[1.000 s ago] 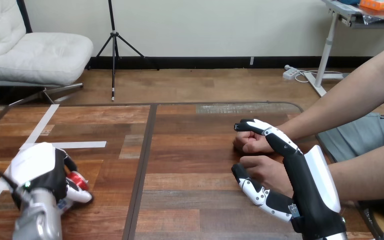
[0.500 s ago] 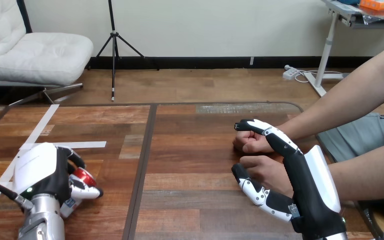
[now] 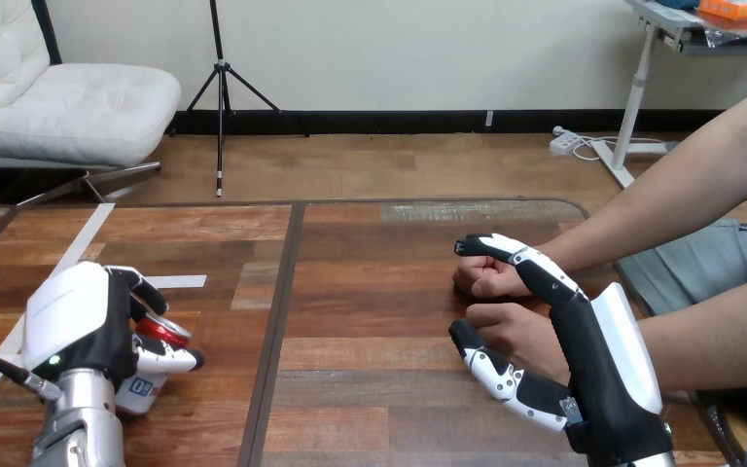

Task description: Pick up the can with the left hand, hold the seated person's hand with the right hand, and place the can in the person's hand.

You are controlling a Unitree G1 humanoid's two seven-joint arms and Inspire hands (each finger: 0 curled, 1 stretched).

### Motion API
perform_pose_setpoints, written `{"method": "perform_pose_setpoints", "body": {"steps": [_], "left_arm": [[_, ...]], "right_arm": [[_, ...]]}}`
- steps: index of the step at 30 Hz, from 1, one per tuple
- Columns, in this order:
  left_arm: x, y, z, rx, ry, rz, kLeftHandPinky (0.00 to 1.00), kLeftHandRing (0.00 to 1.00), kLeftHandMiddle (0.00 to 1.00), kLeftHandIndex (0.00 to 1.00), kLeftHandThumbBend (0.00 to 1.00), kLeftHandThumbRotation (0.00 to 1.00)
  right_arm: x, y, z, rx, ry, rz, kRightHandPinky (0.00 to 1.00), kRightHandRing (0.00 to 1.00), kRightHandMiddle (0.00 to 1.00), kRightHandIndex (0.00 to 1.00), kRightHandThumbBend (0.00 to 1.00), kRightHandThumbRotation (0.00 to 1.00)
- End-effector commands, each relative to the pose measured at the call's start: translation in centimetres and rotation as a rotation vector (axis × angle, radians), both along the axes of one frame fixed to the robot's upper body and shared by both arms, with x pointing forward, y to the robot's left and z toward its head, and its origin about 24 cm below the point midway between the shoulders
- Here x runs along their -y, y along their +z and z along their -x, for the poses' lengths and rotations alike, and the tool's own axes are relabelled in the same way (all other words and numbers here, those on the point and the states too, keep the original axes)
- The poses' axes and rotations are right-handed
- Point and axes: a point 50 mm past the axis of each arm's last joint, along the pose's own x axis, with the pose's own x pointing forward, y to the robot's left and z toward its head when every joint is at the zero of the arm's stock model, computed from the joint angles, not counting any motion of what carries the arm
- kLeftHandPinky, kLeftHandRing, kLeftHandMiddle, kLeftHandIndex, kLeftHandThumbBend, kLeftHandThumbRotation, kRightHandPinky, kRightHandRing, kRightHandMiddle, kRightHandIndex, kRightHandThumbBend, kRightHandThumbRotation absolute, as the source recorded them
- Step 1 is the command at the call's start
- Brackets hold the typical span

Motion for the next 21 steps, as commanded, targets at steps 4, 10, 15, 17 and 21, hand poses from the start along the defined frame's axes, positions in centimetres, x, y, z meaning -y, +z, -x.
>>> {"method": "perform_pose_setpoints", "body": {"steps": [4,10,15,17,21], "left_arm": [[0.15,2.73,-1.34,0.142,-0.021,0.002,0.39,0.43,0.48,0.48,0.86,0.00],[0.30,2.83,-1.38,0.161,-0.024,0.010,0.39,0.42,0.47,0.48,0.86,0.00],[0.38,2.88,-1.37,0.177,-0.031,0.017,0.38,0.41,0.46,0.48,0.87,0.00],[0.43,2.90,-1.37,0.188,-0.036,0.022,0.38,0.41,0.46,0.47,0.87,0.00],[0.50,2.92,-1.35,0.215,-0.048,0.027,0.37,0.41,0.46,0.47,0.87,0.00]], "right_arm": [[-0.04,1.71,-0.84,0.087,0.001,-0.007,0.85,0.86,0.82,0.75,0.44,0.00],[-0.06,1.67,-0.81,0.082,0.000,-0.015,0.86,0.86,0.82,0.76,0.44,0.00],[-0.06,1.68,-0.79,0.082,-0.002,-0.011,0.86,0.86,0.83,0.76,0.44,0.01],[-0.07,1.69,-0.79,0.082,-0.002,-0.008,0.86,0.86,0.83,0.76,0.44,0.01],[-0.08,1.69,-0.80,0.088,0.000,-0.004,0.86,0.86,0.82,0.76,0.44,0.00]]}}
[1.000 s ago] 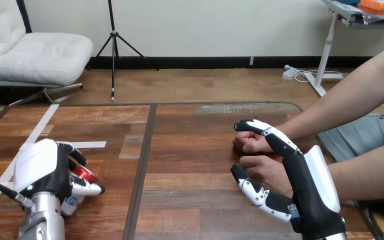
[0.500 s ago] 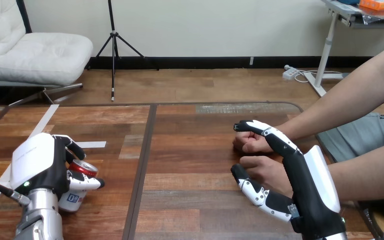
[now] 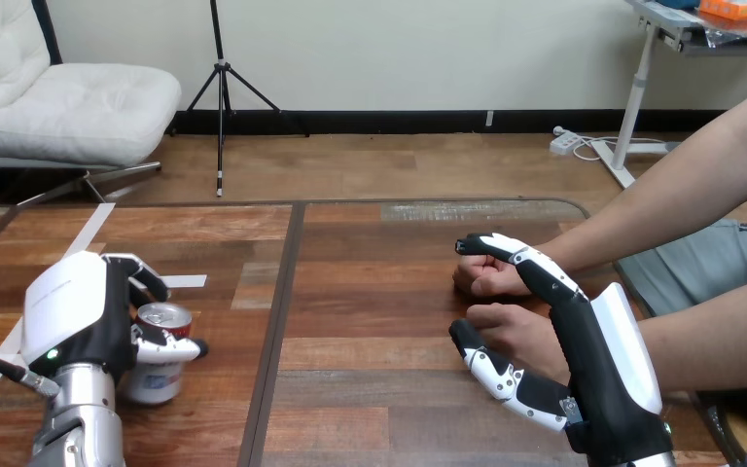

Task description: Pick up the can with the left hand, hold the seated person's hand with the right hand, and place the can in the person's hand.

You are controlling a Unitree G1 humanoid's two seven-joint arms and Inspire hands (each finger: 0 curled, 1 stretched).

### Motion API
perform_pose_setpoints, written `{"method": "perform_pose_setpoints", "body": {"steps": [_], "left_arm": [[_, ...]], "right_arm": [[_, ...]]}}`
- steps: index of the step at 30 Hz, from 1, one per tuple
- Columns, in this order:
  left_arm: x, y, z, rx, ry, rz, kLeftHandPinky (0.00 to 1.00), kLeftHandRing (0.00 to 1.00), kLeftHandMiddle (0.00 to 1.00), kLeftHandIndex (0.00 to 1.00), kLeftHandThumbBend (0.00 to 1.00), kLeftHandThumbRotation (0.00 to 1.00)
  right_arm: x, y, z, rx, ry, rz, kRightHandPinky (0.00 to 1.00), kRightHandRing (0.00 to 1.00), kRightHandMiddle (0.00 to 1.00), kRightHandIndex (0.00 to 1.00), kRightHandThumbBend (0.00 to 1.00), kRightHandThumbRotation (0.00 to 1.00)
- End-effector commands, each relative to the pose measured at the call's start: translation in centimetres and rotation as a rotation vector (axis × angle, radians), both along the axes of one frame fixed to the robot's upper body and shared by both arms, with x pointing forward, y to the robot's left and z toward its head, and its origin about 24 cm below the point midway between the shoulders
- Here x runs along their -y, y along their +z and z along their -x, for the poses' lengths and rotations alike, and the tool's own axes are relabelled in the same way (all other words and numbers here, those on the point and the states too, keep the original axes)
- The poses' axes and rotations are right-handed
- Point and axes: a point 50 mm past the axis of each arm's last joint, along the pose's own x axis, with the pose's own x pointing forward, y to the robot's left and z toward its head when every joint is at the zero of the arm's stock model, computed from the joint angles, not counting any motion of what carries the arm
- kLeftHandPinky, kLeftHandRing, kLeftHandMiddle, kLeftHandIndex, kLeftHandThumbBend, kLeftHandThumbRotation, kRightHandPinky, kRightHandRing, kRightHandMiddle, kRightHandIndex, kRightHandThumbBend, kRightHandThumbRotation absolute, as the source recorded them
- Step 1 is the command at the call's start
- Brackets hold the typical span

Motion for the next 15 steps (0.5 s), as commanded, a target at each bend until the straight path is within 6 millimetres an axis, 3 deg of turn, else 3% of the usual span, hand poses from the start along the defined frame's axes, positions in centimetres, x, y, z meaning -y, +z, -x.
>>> {"method": "perform_pose_setpoints", "body": {"steps": [1,15], "left_arm": [[0.42,2.42,-1.19,0.155,-0.027,0.008,0.37,0.40,0.46,0.47,0.87,0.00],[0.81,2.61,-1.07,0.261,-0.064,0.047,0.37,0.41,0.46,0.47,0.87,0.00]], "right_arm": [[-0.08,1.71,-0.80,0.091,0.002,-0.002,0.86,0.86,0.82,0.76,0.44,0.00],[-0.12,1.68,-0.82,0.091,-0.004,0.002,0.85,0.85,0.82,0.76,0.45,0.00]]}}
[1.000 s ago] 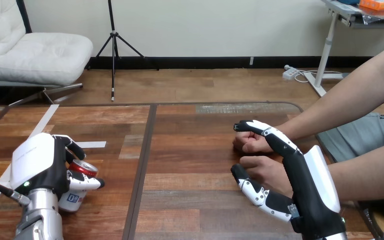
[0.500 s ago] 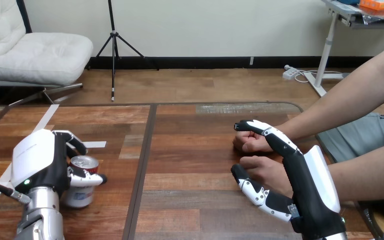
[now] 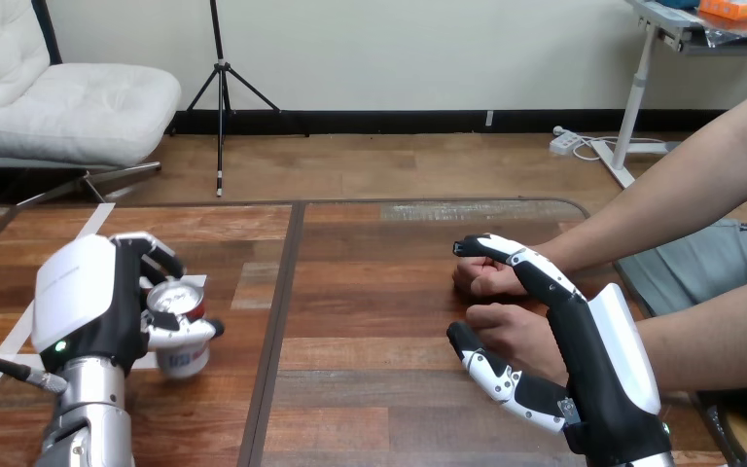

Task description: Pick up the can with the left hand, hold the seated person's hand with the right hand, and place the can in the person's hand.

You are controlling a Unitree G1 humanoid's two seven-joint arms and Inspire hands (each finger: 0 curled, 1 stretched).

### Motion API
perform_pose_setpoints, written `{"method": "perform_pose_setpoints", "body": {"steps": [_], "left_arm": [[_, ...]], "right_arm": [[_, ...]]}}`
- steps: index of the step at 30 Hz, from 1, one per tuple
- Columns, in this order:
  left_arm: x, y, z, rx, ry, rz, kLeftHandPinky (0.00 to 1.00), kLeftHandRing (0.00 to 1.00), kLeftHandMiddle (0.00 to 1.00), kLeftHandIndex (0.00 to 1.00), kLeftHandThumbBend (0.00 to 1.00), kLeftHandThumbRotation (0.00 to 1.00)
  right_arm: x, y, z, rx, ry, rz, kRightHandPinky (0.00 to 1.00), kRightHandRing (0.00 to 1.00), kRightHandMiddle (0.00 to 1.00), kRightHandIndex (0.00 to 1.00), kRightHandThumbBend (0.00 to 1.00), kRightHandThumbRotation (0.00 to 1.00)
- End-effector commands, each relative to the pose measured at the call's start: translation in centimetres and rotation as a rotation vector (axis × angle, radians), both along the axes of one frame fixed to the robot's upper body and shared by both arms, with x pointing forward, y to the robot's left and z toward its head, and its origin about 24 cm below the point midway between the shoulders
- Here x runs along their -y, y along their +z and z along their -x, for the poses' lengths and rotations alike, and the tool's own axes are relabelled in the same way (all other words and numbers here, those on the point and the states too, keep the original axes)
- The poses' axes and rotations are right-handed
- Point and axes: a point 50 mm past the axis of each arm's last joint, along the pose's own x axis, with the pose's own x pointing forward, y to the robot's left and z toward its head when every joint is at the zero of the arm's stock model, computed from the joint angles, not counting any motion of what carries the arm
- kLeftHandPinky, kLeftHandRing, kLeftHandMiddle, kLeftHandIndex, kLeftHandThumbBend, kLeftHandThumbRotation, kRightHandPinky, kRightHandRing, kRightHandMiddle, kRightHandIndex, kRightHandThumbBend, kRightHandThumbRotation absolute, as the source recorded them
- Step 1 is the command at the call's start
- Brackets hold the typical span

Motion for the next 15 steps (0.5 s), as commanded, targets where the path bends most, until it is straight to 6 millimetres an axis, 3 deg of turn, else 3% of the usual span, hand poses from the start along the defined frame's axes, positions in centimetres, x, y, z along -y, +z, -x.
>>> {"method": "perform_pose_setpoints", "body": {"steps": [1,15], "left_arm": [[-0.02,1.97,-0.94,0.146,-0.007,0.022,0.37,0.41,0.46,0.47,0.87,0.00],[0.33,2.00,-0.79,0.228,-0.040,0.060,0.34,0.40,0.45,0.46,0.84,0.00]], "right_arm": [[-0.08,1.72,-0.83,0.091,-0.004,-0.012,0.85,0.85,0.82,0.76,0.45,0.00],[-0.08,1.62,-0.90,0.091,-0.002,-0.014,0.85,0.86,0.82,0.76,0.45,0.00]]}}
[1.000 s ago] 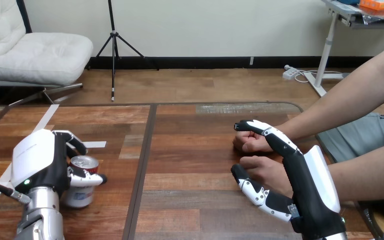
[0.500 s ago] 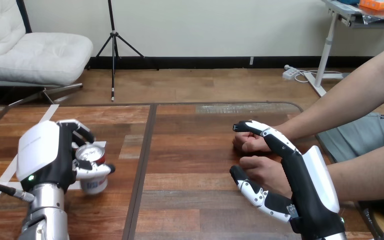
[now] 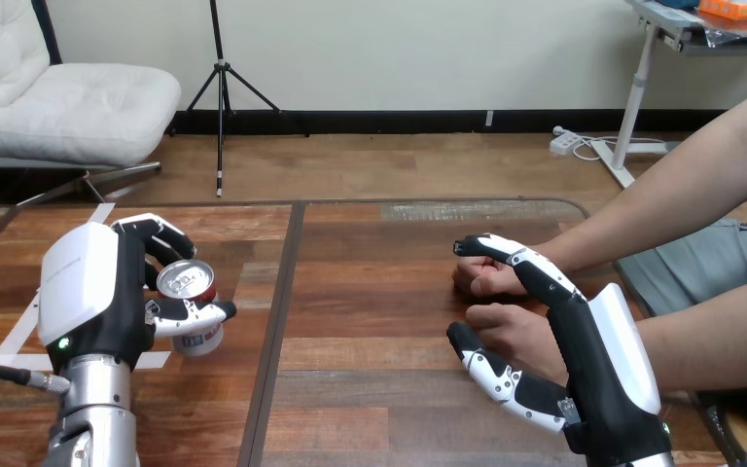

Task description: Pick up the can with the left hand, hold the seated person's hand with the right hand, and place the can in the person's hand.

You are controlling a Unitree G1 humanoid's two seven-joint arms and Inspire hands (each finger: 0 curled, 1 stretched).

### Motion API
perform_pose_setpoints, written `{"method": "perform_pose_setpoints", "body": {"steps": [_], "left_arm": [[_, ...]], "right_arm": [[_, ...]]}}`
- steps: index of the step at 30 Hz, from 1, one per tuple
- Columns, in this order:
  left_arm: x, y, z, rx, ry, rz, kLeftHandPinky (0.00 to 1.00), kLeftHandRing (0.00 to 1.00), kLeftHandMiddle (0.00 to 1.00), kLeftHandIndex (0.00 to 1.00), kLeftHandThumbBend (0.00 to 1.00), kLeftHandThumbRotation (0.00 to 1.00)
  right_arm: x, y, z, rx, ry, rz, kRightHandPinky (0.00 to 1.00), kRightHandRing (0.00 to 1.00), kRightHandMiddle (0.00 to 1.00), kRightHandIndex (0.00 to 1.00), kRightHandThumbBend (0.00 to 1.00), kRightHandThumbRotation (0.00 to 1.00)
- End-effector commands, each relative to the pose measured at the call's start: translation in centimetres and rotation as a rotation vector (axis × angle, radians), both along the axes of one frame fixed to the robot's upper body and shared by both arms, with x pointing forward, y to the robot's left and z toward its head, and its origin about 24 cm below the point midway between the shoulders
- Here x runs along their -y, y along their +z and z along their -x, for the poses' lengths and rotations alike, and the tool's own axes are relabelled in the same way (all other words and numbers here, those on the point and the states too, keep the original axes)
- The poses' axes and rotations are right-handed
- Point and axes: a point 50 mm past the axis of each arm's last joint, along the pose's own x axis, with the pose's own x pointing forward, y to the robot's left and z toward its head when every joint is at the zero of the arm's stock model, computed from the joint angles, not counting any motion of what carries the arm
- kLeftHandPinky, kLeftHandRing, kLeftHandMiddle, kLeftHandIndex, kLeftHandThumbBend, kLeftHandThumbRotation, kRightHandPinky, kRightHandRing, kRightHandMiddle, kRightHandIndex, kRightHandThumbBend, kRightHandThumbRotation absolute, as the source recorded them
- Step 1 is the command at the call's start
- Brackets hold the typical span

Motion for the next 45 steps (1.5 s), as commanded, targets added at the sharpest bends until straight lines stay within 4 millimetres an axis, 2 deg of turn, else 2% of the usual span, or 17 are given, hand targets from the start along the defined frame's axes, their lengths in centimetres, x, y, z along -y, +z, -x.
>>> {"method": "perform_pose_setpoints", "body": {"steps": [1,24,34,45], "left_arm": [[-0.2,1.6,-0.9,0.113,0.009,0.017,0.34,0.40,0.45,0.46,0.84,0.00],[0.2,0.7,-0.6,0.140,0.008,0.062,0.34,0.39,0.44,0.46,0.84,0.00],[1.6,0.2,-0.3,0.142,-0.031,0.172,0.32,0.37,0.43,0.46,0.84,0.00],[3.6,0.7,0.1,0.158,-0.114,0.256,0.32,0.38,0.44,0.45,0.82,0.00]], "right_arm": [[-0.1,1.6,-0.9,0.090,-0.002,-0.014,0.85,0.86,0.82,0.76,0.45,0.00],[-0.2,1.8,-0.8,0.080,-0.006,0.027,0.84,0.84,0.80,0.74,0.45,0.04],[-0.1,2.1,-0.9,0.075,-0.017,0.026,0.82,0.83,0.80,0.74,0.47,0.04],[0.1,2.8,-1.4,0.111,-0.009,0.017,0.81,0.82,0.80,0.74,0.49,0.00]]}}
